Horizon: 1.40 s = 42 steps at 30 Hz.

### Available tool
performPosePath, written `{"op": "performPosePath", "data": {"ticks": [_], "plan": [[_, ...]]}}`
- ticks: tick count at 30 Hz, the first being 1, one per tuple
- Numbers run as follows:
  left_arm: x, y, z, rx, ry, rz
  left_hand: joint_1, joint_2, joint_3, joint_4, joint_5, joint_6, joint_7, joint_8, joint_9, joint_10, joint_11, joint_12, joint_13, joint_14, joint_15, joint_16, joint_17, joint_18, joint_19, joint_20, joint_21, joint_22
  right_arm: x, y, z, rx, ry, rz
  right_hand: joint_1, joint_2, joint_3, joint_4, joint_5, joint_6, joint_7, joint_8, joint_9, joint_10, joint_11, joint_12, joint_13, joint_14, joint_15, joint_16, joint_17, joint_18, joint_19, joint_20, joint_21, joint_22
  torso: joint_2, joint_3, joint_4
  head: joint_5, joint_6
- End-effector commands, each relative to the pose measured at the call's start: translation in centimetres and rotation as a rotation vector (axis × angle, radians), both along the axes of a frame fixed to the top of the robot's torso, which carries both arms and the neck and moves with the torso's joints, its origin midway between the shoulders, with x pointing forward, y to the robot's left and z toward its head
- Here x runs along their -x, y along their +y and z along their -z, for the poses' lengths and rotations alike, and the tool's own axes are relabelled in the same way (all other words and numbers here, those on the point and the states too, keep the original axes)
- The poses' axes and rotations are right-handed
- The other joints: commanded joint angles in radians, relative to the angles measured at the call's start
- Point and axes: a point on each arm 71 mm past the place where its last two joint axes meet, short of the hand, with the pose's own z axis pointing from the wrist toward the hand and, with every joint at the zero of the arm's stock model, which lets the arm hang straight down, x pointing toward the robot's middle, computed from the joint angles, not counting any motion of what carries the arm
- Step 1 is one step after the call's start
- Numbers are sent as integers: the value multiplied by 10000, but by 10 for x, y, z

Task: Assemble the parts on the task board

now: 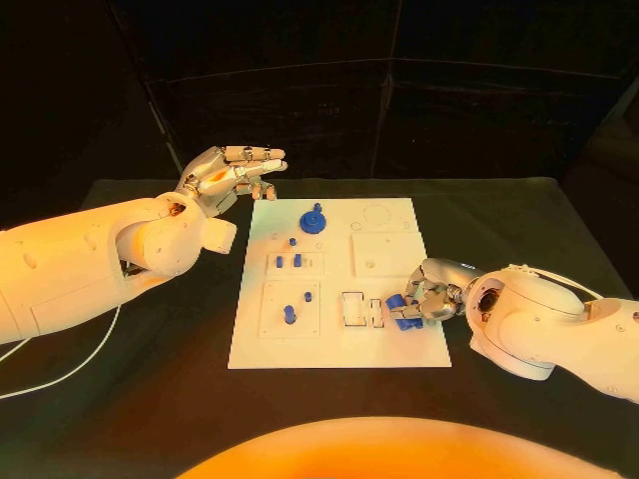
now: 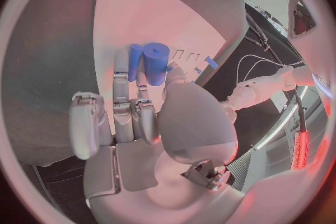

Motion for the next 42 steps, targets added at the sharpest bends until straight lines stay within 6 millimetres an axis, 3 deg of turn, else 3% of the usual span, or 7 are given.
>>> {"op": "performPosePath", "data": {"ticks": [1,8,12,16,26,32,42], "plan": [[0,-1,-1,79,-8,99,-22,64,-66,-14,36,-55,13,56,-10,-42,-8,56,6,-23,40,8,-14,128,-29,60,-41,-11,-1,1,3,331,227,-155,29,126,-46,-4,-22,60,5,47,23,1060,-75,26,2630,344,-61,-36,11,-105,566,-15,50,1437,-12,-8,-4,-15,-1],[1,-1,-1,79,9,120,-38,62,-87,-4,36,-62,14,57,-11,-52,-6,68,7,-25,42,10,-17,128,-28,63,-48,-16,-3,5,6,538,359,-357,426,288,17,-319,-74,96,-20,63,123,1060,-100,26,2630,343,-81,-37,14,-104,564,-30,50,1435,-4,2,15,-7,-2],[1,-1,-1,74,13,114,-38,62,-87,-4,36,-62,14,57,-11,-52,-6,68,7,-25,42,10,-17,128,-28,63,-48,-16,-3,6,7,615,434,-439,613,402,103,-492,-286,175,-39,71,189,1060,-116,26,2630,341,-90,-38,15,-105,565,-36,53,1439,-9,-2,-4,6,-6],[1,-1,-1,77,16,122,-38,62,-87,-4,36,-62,14,57,-11,-52,-6,68,7,-25,42,10,-17,128,-28,63,-48,-16,-3,7,7,575,399,-437,681,482,163,-573,-175,245,-58,60,232,1060,-133,26,2630,342,-99,-38,16,-104,564,-42,50,1435,-6,1,-17,10,-6],[0,-1,-1,70,19,117,-38,62,-87,-4,36,-62,14,57,-11,-52,-6,68,7,-25,42,10,-17,128,-28,63,-48,-16,3,6,-2,-140,-106,-16,592,695,234,-561,229,439,-119,5,317,1060,-186,26,2630,343,-128,-38,18,-111,579,-60,66,1463,-15,15,2,-27,30],[0,-3,0,68,28,140,-38,62,-87,-4,36,-62,14,57,-11,-52,-6,68,7,-25,42,10,-17,128,-28,63,-48,-16,10,9,-9,-876,-203,329,493,708,203,-513,269,484,-129,-26,339,1060,-194,26,2630,345,-133,-37,19,-115,587,-66,75,1479,-18,20,-2,-52,82],[0,-4,1,44,67,178,-52,64,-106,8,36,-68,14,59,-11,-69,-4,75,6,-26,45,13,-20,128,-27,66,-56,-21,18,9,-16,-1645,-119,764,313,706,126,-416,289,535,-137,-83,370,1060,-201,26,2630,345,-137,-37,20,-118,595,-70,84,1495,-3,-1,-9,-83,113]]}}
